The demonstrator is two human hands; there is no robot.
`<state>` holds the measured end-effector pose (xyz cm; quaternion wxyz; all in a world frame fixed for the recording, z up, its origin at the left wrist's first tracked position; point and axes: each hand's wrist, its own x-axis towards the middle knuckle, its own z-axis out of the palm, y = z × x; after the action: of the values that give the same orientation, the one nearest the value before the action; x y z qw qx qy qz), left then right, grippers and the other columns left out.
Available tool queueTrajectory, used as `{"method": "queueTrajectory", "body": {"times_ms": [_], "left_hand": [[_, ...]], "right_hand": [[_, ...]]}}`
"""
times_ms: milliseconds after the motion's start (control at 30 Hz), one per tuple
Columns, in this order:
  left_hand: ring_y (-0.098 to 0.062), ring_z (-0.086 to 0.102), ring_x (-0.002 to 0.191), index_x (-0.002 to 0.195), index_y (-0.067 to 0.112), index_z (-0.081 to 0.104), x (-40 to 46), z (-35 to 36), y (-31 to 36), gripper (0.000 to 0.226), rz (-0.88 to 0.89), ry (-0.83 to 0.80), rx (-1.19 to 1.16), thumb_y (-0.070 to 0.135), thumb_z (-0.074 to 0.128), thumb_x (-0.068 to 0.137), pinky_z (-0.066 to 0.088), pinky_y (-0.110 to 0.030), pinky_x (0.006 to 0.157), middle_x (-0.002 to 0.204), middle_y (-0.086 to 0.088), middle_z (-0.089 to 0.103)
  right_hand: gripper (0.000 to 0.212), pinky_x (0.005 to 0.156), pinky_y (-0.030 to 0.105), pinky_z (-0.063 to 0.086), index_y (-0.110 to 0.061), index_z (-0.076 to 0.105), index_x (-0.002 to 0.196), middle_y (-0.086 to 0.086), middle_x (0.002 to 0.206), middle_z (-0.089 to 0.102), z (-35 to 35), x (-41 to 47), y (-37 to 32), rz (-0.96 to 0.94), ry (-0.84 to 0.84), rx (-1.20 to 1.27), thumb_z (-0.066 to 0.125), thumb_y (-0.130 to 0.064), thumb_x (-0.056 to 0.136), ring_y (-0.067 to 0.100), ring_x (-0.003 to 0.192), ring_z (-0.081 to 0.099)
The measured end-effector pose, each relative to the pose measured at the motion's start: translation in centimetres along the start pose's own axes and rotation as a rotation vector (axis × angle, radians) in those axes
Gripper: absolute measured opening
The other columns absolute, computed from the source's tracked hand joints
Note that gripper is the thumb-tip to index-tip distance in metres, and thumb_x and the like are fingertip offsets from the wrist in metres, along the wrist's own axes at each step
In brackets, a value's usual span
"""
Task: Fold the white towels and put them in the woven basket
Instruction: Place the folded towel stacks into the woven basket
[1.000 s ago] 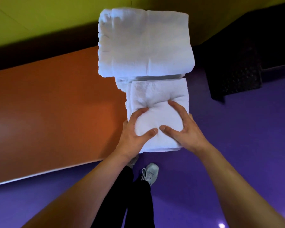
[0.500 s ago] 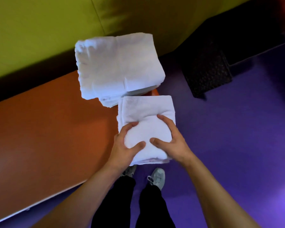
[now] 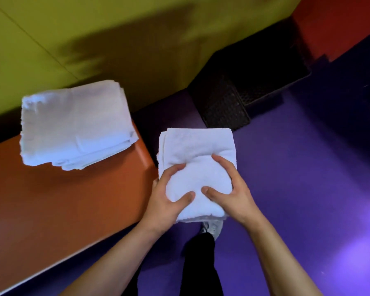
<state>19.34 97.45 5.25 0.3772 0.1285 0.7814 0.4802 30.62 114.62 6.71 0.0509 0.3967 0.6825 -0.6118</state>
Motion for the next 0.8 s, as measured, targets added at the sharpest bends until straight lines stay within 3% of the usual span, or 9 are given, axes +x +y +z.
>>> {"method": "queueTrajectory", "body": {"times_ms": [67,167,267,533,800], "left_hand": [[-0.006,0.046,0.131,0.134,0.048,0.051,1.5,3.4,2.4,0.067,0.026,0.009,-0.009,0.051,0.075,0.071,0.04,-0.033,0.111,0.138,0.015,0.053],[-0.011,0.048,0.13,0.135,0.049,0.049,3.2,8.1,6.2,0.069,0.035,0.009,-0.019,0.05,0.075,0.072,0.043,-0.042,0.11,0.136,0.015,0.054],[-0.011,0.05,0.128,0.134,0.051,0.049,5.3,12.0,9.7,0.069,0.042,0.001,-0.037,0.048,0.076,0.071,0.045,-0.044,0.108,0.134,0.01,0.056],[-0.012,0.048,0.129,0.135,0.053,0.048,12.7,18.7,15.4,0.07,0.05,0.038,-0.085,0.05,0.076,0.07,0.046,-0.045,0.107,0.135,0.009,0.054],[-0.011,0.051,0.125,0.135,0.053,0.047,24.0,24.4,18.3,0.073,0.005,0.094,-0.118,0.053,0.074,0.068,0.049,-0.045,0.102,0.134,0.009,0.054]], "right_hand": [[0.076,0.103,0.038,0.051,-0.064,0.043,0.135,-0.013,0.14,0.05,-4.3,1.2,-0.3,-0.02,-0.002,0.001,0.085,-0.035,0.079,0.007,0.127,0.053],[0.076,0.106,0.04,0.049,-0.066,0.042,0.134,-0.015,0.141,0.049,-10.6,2.3,-0.8,-0.039,-0.001,-0.011,0.085,-0.037,0.078,0.005,0.128,0.05],[0.076,0.108,0.036,0.045,-0.067,0.042,0.133,-0.018,0.142,0.048,-15.9,3.7,-1.4,-0.064,0.013,-0.016,0.084,-0.036,0.079,-0.001,0.131,0.045],[0.075,0.098,0.025,0.044,-0.068,0.041,0.133,-0.019,0.142,0.047,-25.4,10.5,-3.3,-0.086,-0.005,-0.057,0.084,-0.037,0.079,-0.003,0.129,0.044],[0.075,0.106,0.033,0.045,-0.066,0.043,0.133,-0.018,0.142,0.049,-32.9,22.4,-4.3,-0.087,-0.065,-0.117,0.084,-0.034,0.079,0.002,0.131,0.045]]}}
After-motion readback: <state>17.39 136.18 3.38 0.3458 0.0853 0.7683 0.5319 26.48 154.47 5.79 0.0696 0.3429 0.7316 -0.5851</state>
